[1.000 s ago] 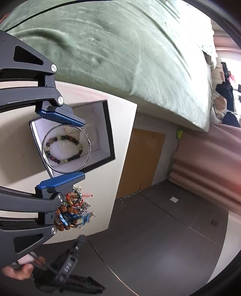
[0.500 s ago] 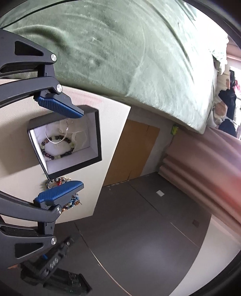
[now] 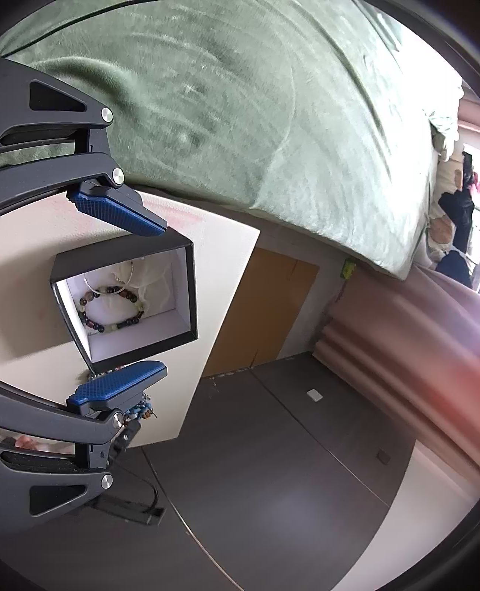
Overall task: Organize jewelry
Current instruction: 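Carry the blue beaded bracelet into the black box and open the right tool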
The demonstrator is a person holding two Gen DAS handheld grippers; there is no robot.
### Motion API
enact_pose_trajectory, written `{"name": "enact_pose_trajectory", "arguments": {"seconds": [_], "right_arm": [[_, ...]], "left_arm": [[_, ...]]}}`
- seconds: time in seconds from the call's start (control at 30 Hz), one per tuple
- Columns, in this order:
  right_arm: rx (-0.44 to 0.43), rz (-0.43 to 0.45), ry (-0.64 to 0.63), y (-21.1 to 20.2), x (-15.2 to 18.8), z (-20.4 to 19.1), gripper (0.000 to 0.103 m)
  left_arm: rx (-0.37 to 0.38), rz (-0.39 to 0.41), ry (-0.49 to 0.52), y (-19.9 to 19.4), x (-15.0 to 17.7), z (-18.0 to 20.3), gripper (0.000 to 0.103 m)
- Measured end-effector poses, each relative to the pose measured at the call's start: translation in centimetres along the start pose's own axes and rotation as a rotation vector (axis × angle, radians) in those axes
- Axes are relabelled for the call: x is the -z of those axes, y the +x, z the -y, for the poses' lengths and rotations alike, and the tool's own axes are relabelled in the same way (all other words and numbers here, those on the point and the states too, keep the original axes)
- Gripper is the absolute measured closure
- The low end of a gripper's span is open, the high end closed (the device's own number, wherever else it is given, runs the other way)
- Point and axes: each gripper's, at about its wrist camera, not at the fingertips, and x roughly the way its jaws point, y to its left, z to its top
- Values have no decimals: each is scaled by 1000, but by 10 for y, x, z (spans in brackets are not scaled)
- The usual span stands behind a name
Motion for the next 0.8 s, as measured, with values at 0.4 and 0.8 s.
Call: {"name": "enact_pose_trajectory", "arguments": {"seconds": [0.4, 0.8], "right_arm": [[-41, 41, -31, -21, 6, -11, 91], [-318, 150, -24, -90, 11, -58, 91]], "left_arm": [[1, -8, 6, 0, 2, -1, 32], [-6, 9, -7, -22, 6, -14, 32]]}}
